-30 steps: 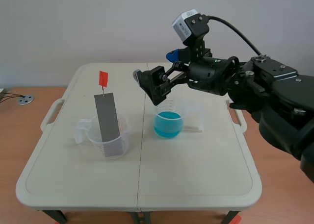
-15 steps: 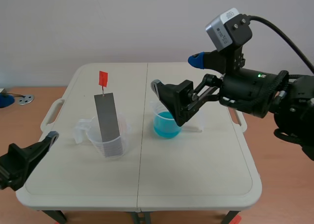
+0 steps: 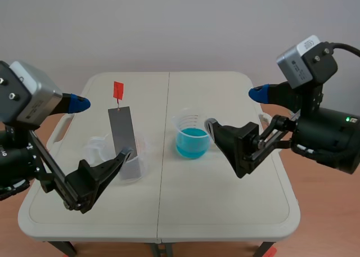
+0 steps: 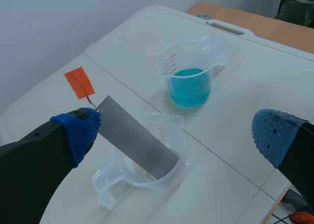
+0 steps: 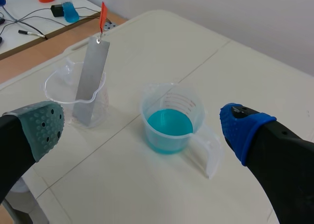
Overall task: Hold the metal plate by the orange handle, dip it into the blue solution, take it out and point at it, then put the plate back in the beaker on the left.
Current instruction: 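Return to the home posture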
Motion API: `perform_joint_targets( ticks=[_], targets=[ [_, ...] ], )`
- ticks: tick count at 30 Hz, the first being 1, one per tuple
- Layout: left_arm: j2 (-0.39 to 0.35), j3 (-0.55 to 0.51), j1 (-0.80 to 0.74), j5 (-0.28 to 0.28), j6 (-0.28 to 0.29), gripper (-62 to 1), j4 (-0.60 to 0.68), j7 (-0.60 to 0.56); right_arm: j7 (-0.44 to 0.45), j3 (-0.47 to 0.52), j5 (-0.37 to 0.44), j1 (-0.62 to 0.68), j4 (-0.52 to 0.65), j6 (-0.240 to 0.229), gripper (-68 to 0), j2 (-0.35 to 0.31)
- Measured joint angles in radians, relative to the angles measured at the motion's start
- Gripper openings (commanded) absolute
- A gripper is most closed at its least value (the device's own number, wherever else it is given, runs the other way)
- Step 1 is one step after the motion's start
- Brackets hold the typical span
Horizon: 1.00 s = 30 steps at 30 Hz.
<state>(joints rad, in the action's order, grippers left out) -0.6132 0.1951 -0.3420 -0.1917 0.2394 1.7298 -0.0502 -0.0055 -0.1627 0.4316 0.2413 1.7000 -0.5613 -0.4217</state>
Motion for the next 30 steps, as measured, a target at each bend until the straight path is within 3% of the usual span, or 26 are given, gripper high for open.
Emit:
perform_joint_targets(
  ticks=[15, 30],
  targets=[
    [-0.024, 0.019, 0.026, 0.000, 0.000, 1.4, 0.000, 0.008, 0.026, 0.064, 0.000, 0.187, 0.108, 0.000, -1.2, 0.000],
    [-0.024, 0.019, 0.026, 0.000, 0.000, 1.4, 0.000, 0.015, 0.000, 0.064, -0.004, 0.194, 0.119, 0.000, -1.2, 0.000]
  ],
)
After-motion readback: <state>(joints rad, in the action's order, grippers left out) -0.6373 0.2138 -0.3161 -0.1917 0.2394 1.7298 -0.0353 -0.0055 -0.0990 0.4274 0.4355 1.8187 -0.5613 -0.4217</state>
